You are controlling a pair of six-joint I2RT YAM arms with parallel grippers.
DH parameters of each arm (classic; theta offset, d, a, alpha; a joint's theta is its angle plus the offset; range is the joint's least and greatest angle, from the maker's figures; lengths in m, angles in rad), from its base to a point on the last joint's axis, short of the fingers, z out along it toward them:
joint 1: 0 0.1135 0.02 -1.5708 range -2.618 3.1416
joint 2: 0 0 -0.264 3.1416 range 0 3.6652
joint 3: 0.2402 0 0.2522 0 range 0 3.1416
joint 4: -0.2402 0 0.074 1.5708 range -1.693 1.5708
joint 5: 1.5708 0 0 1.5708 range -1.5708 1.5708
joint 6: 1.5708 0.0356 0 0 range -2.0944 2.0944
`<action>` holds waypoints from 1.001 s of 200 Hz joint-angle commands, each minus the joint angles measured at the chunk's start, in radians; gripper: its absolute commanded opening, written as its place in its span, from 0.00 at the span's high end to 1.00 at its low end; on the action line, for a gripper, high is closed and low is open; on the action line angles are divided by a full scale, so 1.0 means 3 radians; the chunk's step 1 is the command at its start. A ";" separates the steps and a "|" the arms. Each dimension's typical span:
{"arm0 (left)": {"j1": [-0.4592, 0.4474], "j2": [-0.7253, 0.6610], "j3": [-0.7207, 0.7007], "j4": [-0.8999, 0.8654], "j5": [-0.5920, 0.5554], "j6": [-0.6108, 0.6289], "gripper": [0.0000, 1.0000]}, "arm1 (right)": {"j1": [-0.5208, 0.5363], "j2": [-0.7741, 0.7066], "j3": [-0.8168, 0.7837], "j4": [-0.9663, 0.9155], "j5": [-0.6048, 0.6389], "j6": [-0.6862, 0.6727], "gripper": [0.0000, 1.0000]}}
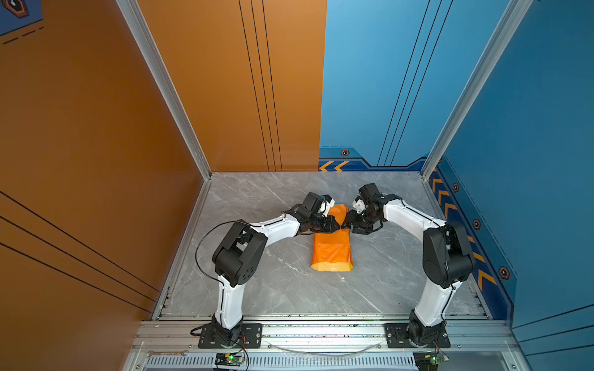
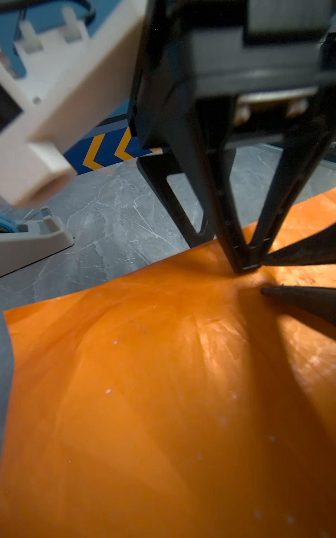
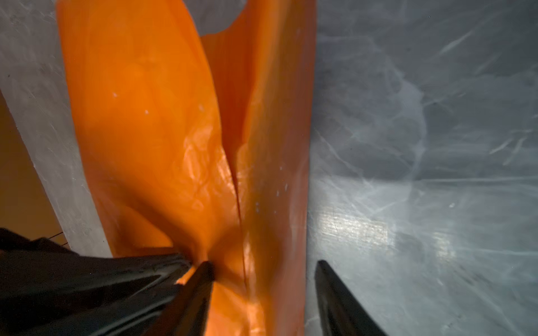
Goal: Wrap a gift box in wrapping paper
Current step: Smooth out the wrapping paper on the gift box.
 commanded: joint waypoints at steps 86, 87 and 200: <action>0.0105 -0.0120 0.0256 -0.0395 -0.0084 0.0064 0.77 | 0.0032 -0.0051 -0.0314 0.0112 0.0128 0.0100 0.73; 0.0105 -0.0117 0.0256 -0.0393 -0.0083 0.0064 0.77 | 0.0031 -0.0054 -0.0316 0.0112 0.0128 0.0102 0.73; 0.0089 0.0177 -0.0244 -0.0218 -0.0186 0.0122 0.83 | 0.0048 -0.0167 -0.0104 0.0055 0.0235 0.0022 0.66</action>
